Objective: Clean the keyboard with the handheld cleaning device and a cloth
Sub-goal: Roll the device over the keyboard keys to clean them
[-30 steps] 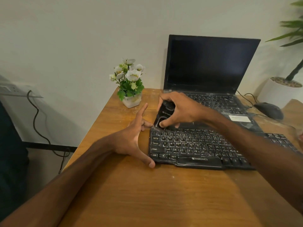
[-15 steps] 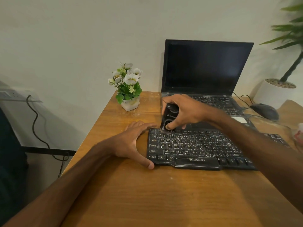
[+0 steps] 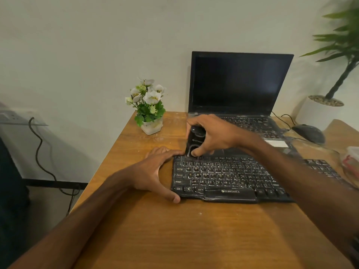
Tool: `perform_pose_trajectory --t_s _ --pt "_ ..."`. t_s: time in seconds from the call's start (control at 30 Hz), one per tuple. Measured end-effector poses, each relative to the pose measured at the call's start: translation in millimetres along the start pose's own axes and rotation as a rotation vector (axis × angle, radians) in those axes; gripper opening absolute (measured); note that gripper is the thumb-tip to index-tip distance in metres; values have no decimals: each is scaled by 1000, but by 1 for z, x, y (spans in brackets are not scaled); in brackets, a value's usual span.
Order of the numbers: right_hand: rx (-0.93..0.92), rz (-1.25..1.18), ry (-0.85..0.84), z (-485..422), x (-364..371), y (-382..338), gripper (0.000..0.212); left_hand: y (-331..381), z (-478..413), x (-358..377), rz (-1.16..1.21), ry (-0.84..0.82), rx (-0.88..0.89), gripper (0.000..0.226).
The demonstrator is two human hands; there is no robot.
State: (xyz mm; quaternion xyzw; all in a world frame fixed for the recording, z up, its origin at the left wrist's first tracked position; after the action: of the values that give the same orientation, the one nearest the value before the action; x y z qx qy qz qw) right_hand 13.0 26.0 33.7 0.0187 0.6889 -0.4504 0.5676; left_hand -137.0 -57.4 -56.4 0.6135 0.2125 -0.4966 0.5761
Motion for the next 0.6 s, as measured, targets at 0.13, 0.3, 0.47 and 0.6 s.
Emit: perform_pose_trajectory --t_s 0.13,0.3,0.47,0.6 --pt "67 -47 -37 9 -6 18 45 0 -1 0 5 -5 5 127" --pt "125 55 -86 24 -20 27 44 -2 -1 1 0 7 17 127" --pt "79 119 -61 25 -29 16 43 2 -1 1 -6 13 32 127" --pt "86 43 -1 28 -21 25 44 1 0 1 2 14 41 127"
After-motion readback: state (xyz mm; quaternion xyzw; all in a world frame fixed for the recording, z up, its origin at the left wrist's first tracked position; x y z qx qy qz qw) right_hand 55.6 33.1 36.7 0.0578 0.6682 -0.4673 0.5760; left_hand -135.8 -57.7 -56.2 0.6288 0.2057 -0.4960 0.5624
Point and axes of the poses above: each hand's wrist, its own z-axis away from the middle knuckle, its own x-axis out of the palm, y = z × x, the point moved 7 cm from there along -z, towards the middle knuckle, and after that the axes turned 3 degrees about -z, right-handed, at the moved point
